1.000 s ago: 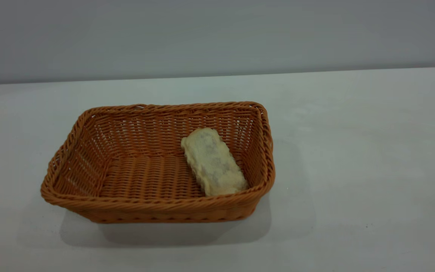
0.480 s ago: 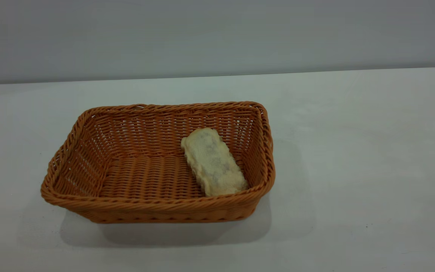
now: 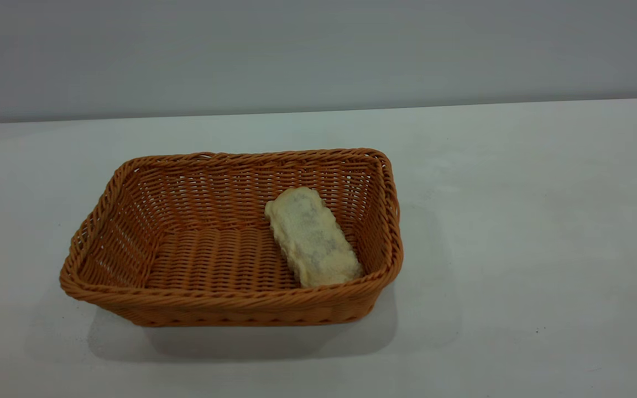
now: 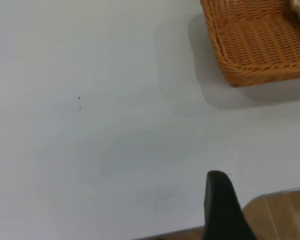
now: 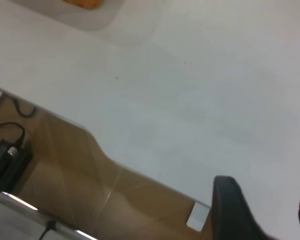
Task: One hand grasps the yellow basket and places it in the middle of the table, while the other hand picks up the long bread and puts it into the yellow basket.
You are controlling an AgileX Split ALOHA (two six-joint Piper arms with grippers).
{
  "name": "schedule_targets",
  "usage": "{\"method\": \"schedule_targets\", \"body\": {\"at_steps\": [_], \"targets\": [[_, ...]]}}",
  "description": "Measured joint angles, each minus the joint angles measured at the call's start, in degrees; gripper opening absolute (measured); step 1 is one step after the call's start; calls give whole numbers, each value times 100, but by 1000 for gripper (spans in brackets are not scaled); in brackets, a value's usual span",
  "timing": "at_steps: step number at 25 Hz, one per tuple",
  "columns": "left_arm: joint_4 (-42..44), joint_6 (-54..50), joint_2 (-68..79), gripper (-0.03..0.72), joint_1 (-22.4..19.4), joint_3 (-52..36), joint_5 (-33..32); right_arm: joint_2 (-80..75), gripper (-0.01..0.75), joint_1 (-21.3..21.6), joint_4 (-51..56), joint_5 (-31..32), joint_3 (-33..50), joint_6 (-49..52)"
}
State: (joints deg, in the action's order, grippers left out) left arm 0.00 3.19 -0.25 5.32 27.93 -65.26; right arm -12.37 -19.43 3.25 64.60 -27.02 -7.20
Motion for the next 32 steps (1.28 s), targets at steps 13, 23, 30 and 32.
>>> {"method": "schedule_targets", "body": {"at_steps": [13, 23, 30, 32], "targets": [[0, 0, -104, 471, -347, 0, 0, 1328, 375, 1712, 18, 20, 0, 0], [0, 0, -104, 471, -347, 0, 0, 1333, 375, 1844, 18, 24, 0, 0], [0, 0, -104, 471, -347, 0, 0, 1333, 375, 1844, 18, 24, 0, 0], [0, 0, -104, 471, -347, 0, 0, 1333, 375, 1844, 18, 24, 0, 0]]}}
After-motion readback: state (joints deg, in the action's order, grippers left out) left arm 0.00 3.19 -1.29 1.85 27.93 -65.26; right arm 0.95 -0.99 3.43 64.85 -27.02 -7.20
